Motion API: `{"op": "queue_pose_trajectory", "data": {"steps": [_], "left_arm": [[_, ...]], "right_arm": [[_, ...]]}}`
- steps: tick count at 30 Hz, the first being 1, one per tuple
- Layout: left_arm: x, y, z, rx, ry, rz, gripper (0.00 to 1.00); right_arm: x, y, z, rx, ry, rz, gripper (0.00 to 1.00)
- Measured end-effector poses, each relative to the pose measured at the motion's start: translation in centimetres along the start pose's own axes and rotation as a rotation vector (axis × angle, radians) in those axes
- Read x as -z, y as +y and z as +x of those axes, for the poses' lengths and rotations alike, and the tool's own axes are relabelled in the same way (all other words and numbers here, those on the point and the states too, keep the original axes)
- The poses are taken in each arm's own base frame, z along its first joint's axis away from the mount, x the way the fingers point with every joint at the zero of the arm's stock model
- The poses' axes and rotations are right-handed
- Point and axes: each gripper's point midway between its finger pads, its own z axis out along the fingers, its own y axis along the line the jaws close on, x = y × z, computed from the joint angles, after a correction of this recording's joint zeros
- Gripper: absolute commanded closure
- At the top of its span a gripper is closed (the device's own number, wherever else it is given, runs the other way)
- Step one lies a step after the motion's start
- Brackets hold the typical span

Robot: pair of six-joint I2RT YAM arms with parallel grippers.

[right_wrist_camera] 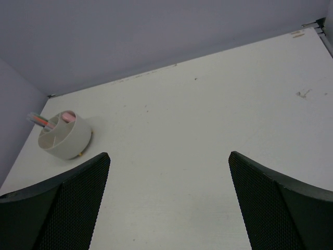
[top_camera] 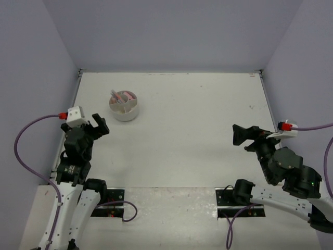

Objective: Sort the stationery into containers
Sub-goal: Reset both arms

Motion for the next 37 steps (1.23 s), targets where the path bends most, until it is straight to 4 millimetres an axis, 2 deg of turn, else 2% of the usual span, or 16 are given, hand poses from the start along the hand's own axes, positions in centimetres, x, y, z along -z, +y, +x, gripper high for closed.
{"op": "queue_pose_trajectory", "data": {"steps": [3, 5, 15, 37], "left_arm": [[0.9, 0.1, -1.8, 0.023, -0.080, 0.009, 0.00], [1.1, 0.1, -2.1, 0.027, -0.092, 0.012, 0.00], [0.9, 0.4, -1.7, 0.021, -0.080, -0.010, 0.00], [1.1, 1.3, -2.0, 0.024, -0.098, -0.061, 0.00]], "right_arm": [[0.1, -0.4, 0.0, 0.013, -0.003, 0.004, 0.01], [0.1, -0.6, 0.1, 0.027, -0.001, 0.009, 0.01], [-0.6, -0.5, 1.1, 0.105, 0.025, 0.060, 0.01], [-0.9, -1.1, 2.5, 0.123, 0.036, 0.097, 0.01]]}}
